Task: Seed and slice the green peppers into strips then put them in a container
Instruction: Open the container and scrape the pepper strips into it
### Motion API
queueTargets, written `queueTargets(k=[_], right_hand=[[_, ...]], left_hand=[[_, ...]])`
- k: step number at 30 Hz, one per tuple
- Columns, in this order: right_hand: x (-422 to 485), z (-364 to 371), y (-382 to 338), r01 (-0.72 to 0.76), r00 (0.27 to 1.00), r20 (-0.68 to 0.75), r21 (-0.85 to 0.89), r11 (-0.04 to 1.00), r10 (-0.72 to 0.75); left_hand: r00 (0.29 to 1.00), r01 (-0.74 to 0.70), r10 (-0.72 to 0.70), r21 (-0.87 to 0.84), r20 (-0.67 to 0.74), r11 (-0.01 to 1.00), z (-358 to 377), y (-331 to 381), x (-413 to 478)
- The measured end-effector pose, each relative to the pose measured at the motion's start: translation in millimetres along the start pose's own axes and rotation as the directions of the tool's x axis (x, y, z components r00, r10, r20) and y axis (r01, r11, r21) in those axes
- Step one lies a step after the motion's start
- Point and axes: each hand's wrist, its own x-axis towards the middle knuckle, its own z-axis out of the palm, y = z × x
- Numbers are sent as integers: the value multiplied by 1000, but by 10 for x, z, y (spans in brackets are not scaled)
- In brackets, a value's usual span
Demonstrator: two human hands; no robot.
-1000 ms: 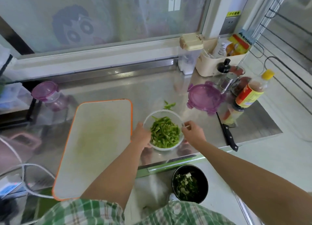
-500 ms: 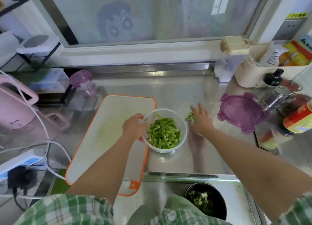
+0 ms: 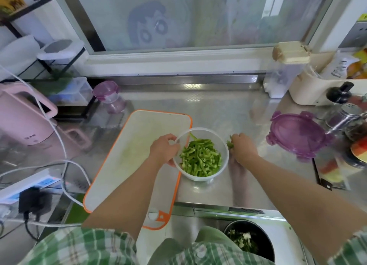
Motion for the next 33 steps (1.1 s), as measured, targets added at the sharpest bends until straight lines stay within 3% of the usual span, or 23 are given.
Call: queueTargets(k=[5, 9, 11, 13, 17, 21, 26, 29, 33], right_hand=[[-214, 7, 84, -30, 998, 59, 121, 992, 23], [-276, -234, 113, -179, 970, -48, 516, 838, 237], [-284, -419, 30, -114, 960, -129, 633, 766, 250], [-339, -580, -109, 0, 975, -158, 695, 719, 154], [-535, -628, -337, 159, 983, -32, 636, 755, -180], [-670, -571, -313, 249, 904, 172, 531, 810, -391], [-697, -572, -44, 292, 956, -113, 470, 833, -271], [-713, -538, 97, 286, 958, -124, 424, 859, -258], [-773, -568, 292, 188, 965, -254, 502, 844, -64]], left_hand=[[999, 47, -47, -28, 19, 998, -4, 38, -148], [996, 72, -69, -51, 53, 996, 16, 90, -252], [994, 85, -81, -66, 69, 994, 29, 122, -286], [991, 105, -98, -77, 90, 992, 41, 168, -339], [980, 153, -136, -113, 142, 982, 72, 234, -394], [971, 199, -169, -178, 169, 964, 97, 235, -449], [949, 265, -202, -260, 244, 929, 157, 248, -518], [932, 288, -199, -288, 302, 913, 256, 316, -566], [907, 320, -191, -317, 376, 893, 488, 428, -564]])
